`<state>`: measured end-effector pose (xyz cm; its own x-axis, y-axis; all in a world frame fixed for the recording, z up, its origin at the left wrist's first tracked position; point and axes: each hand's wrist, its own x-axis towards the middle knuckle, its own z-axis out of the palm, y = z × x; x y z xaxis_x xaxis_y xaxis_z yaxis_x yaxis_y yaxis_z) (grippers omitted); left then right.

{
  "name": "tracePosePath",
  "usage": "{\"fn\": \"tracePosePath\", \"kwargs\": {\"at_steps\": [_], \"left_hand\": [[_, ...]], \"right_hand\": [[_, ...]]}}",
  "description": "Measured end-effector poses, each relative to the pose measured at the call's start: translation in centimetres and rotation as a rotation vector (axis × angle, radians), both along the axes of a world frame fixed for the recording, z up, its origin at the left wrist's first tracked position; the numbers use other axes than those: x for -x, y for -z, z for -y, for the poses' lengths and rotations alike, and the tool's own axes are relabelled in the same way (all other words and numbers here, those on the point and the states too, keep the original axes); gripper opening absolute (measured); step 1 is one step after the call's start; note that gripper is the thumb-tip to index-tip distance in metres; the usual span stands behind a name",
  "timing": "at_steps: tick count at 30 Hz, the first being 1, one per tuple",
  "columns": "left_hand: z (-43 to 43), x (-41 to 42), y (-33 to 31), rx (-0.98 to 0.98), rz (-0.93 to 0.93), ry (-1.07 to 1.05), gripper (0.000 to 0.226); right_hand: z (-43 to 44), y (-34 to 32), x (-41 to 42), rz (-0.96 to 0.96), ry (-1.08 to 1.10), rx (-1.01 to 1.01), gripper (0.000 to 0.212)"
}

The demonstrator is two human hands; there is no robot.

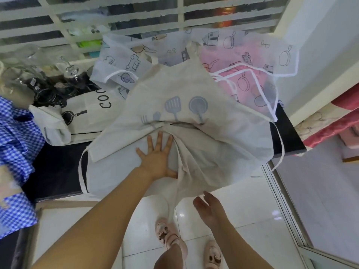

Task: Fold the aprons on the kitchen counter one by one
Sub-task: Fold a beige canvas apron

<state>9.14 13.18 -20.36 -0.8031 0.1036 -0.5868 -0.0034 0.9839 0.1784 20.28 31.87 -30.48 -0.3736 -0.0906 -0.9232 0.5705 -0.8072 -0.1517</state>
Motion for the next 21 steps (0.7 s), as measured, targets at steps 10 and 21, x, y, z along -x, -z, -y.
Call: {"fn": "tracePosePath", "kwargs": {"at_steps": [10, 21], "left_hand": [[0.1, -0.4, 0.1, -0.005, -0.047, -0.014, 0.123], [-1.4, -10.4, 1.4, -0.416, -0.711, -0.178, 0.059]], "right_hand": [[5.8, 1.6, -0.7, 0.051, 0.220, 0.446, 0.111], [-1.1, -3.3, -3.6, -0.198, 0.167, 0.383, 0.057]]}}
